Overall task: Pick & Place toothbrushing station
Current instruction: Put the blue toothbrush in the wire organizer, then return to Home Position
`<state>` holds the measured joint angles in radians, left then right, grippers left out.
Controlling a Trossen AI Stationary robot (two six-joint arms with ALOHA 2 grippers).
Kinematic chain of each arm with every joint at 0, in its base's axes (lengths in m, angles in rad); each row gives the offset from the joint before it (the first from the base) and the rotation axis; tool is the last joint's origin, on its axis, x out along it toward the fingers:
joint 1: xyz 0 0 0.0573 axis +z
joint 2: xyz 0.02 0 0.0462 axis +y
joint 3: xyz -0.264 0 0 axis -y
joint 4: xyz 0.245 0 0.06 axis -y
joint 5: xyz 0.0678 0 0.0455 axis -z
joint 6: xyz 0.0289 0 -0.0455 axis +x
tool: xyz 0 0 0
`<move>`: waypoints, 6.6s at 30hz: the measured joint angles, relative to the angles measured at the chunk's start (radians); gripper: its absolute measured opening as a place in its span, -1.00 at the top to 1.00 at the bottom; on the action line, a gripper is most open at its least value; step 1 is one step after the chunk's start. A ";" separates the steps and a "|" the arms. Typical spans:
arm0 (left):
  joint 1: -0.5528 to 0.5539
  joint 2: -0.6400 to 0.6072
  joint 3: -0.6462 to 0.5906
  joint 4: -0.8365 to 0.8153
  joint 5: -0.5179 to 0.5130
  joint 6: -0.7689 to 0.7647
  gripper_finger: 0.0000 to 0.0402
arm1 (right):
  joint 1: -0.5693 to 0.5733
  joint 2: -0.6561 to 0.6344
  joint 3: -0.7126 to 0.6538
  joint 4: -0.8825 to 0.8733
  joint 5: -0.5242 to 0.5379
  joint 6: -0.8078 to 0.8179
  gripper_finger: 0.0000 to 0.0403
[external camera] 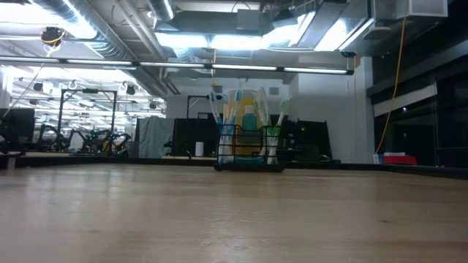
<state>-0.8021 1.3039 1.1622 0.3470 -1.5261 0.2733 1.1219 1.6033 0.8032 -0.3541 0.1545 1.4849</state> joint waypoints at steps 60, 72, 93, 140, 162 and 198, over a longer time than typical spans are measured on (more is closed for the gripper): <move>-0.069 -0.053 0.000 0.119 -0.045 0.103 0.44 | -1.068 -0.048 0.494 0.083 0.611 -1.450 1.00; -0.069 -0.053 0.000 0.120 -0.045 0.103 0.44 | -1.141 -0.048 0.494 0.108 0.580 -1.522 1.00; -0.078 -0.053 0.000 0.136 -0.045 0.080 0.44 | -1.208 0.041 0.493 0.094 0.472 -1.519 1.00; -0.147 -0.374 -0.294 0.007 0.176 -0.072 0.44 | -1.300 -0.239 0.339 0.101 -0.329 -1.379 0.10; 0.846 -0.662 -0.839 0.115 1.219 -0.305 0.67 | -1.186 -0.802 -0.495 0.812 0.014 -1.238 0.10; 0.882 -0.656 -1.083 0.012 1.395 -0.855 0.67 | -1.181 -0.804 -0.715 0.895 0.222 -1.235 0.10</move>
<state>0.0795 0.6481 0.0796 0.3591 -0.1314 -0.5818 -0.0587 0.7996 0.0883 0.5406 0.3763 0.2502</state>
